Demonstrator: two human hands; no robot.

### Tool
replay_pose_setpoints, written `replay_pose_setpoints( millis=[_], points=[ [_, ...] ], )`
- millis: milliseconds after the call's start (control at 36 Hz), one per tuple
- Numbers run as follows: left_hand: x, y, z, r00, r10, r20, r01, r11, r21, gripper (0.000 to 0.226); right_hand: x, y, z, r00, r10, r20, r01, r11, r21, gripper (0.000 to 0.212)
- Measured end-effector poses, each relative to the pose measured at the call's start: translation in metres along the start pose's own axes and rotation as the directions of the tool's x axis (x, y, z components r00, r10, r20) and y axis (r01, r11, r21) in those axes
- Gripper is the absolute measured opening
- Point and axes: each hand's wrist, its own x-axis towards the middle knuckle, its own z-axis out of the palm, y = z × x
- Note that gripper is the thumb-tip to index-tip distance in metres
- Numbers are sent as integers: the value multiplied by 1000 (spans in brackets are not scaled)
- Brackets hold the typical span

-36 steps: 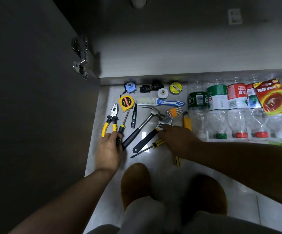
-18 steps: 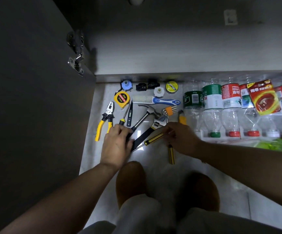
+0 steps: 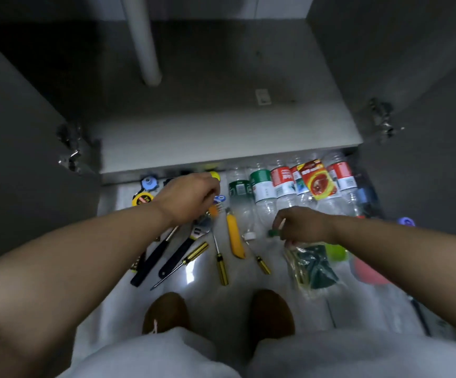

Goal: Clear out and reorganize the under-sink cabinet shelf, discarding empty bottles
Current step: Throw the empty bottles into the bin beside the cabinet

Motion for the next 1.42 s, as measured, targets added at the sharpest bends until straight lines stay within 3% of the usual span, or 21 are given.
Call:
replay_pose_setpoints(
  millis=[83, 222, 306, 389, 472, 611, 722, 861, 972, 1056, 1139, 1194, 1222, 1278, 1306, 1417],
  points=[
    [30, 26, -26, 994, 99, 36, -101, 992, 69, 15, -11, 19, -14, 995, 12, -95, -10, 1000, 27, 12],
    [76, 66, -44, 962, 146, 231, -187, 968, 166, 14, -5, 53, -37, 946, 8, -324, -69, 982, -178, 21],
    [100, 84, -36, 922, 70, 381, -126, 984, 125, 24, 10, 69, -51, 871, 54, -488, -126, 985, -115, 41],
    [112, 91, -13, 907, 30, 420, -28, 1000, -9, 25, 32, 78, -65, 779, 145, -610, -195, 981, -16, 58],
    [112, 86, 14, 898, 18, 440, 49, 989, -142, 22, 54, 85, -74, 710, 171, -683, -177, 982, 62, 53],
    [104, 70, 42, 897, -17, 442, 149, 953, -264, 21, 81, 93, -77, 727, 143, -671, -175, 984, 21, 46],
    [103, 61, 48, 905, -109, 411, 263, 903, -339, 18, 89, 90, -68, 679, 150, -719, -168, 985, 47, 42],
    [100, 58, 48, 876, -219, 429, 437, 734, -519, 18, 79, 67, -36, 635, 38, -772, 97, 987, 128, 45],
    [90, 58, 36, 820, -209, 533, 559, 496, -665, 39, 67, 29, -7, 703, -150, -695, 382, 904, 192, 45],
    [79, 54, 28, 813, -177, 555, 580, 333, -743, 38, 61, 3, 12, 732, -302, -610, 555, 784, 278, 51],
    [69, 41, 21, 833, -266, 485, 551, 338, -763, 31, 62, -17, 24, 752, -366, -548, 612, 696, 375, 70],
    [63, 28, 17, 830, -342, 440, 545, 337, -768, 30, 68, -24, 29, 768, -374, -520, 597, 713, 368, 77],
    [59, 22, 15, 824, -377, 424, 547, 331, -769, 29, 71, -25, 31, 784, -351, -512, 553, 771, 317, 76],
    [50, 7, 13, 808, -438, 395, 553, 331, -764, 25, 78, -24, 34, 812, -275, -514, 350, 935, 52, 70],
    [46, 1, 13, 802, -462, 379, 551, 327, -768, 20, 82, -23, 36, 820, -237, -521, 236, 969, -69, 69],
    [33, -18, 11, 772, -542, 331, 543, 293, -787, 15, 95, -28, 45, 827, -181, -533, 50, 967, -250, 75]
  ],
)
